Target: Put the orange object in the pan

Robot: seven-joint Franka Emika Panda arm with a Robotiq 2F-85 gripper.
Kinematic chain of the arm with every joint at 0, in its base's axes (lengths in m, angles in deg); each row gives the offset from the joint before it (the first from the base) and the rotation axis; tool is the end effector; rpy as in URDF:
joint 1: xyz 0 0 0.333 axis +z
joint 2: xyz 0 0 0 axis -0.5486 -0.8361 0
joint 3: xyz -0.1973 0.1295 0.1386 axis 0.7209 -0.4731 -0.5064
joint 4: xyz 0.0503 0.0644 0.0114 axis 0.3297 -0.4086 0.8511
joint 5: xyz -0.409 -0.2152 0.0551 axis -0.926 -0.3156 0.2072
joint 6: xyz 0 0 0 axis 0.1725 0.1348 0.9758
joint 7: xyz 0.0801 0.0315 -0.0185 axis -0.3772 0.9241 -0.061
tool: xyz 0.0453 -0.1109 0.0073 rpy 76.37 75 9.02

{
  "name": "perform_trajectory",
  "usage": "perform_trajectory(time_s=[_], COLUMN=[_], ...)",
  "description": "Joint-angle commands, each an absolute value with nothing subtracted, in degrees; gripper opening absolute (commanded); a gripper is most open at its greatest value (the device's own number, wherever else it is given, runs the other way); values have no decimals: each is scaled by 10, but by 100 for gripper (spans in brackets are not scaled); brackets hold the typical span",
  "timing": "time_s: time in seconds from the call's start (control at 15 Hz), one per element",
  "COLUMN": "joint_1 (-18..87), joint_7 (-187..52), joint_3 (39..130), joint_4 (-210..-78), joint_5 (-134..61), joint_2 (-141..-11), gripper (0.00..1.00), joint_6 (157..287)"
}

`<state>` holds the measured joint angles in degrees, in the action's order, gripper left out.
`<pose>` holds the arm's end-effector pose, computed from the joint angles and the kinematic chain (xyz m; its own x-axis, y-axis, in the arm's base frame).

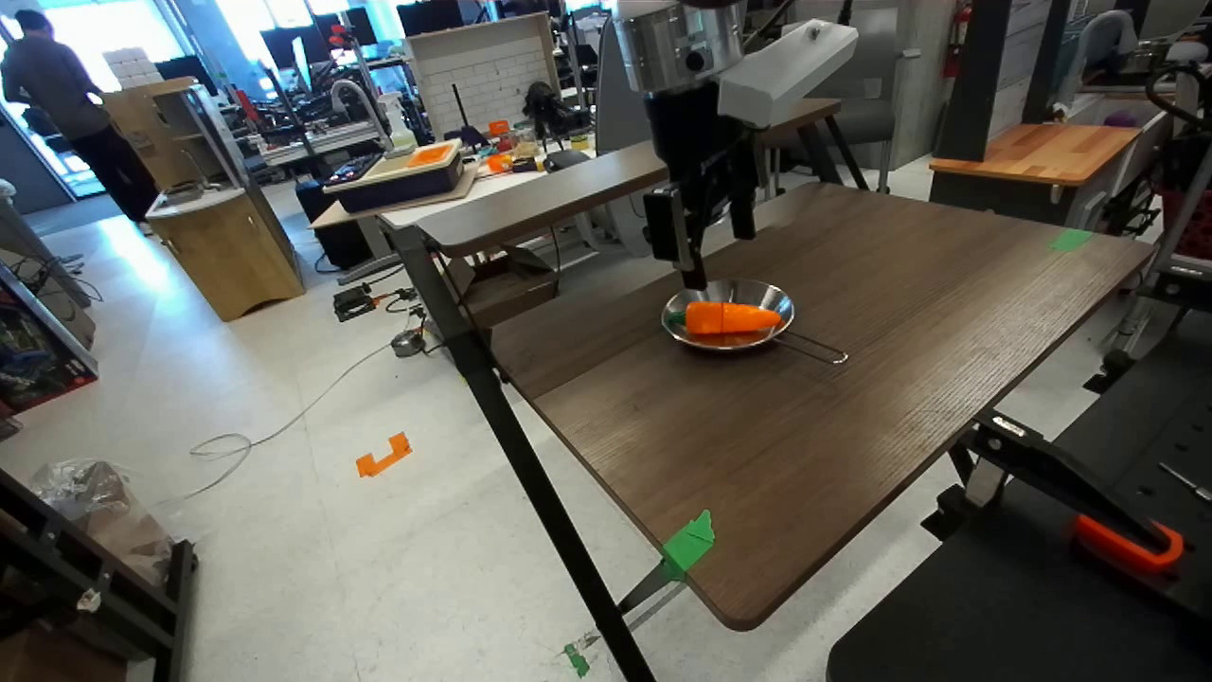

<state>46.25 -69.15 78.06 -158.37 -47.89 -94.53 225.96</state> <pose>0.6298 0.1747 0.0763 0.9380 0.3425 -0.0536 0.3466 -0.9287 0.1320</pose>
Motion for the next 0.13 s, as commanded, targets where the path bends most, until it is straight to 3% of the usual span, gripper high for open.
perform_trajectory(time_s=[0.0, 0.07], joint_1=[465, 465], joint_7=[-690, -690], joint_3=[783, 783], joint_4=[-1583, -1583], joint_5=[-476, -476], joint_2=[-945, -945], gripper=[100, 100], joint_6=[2259, 2259])
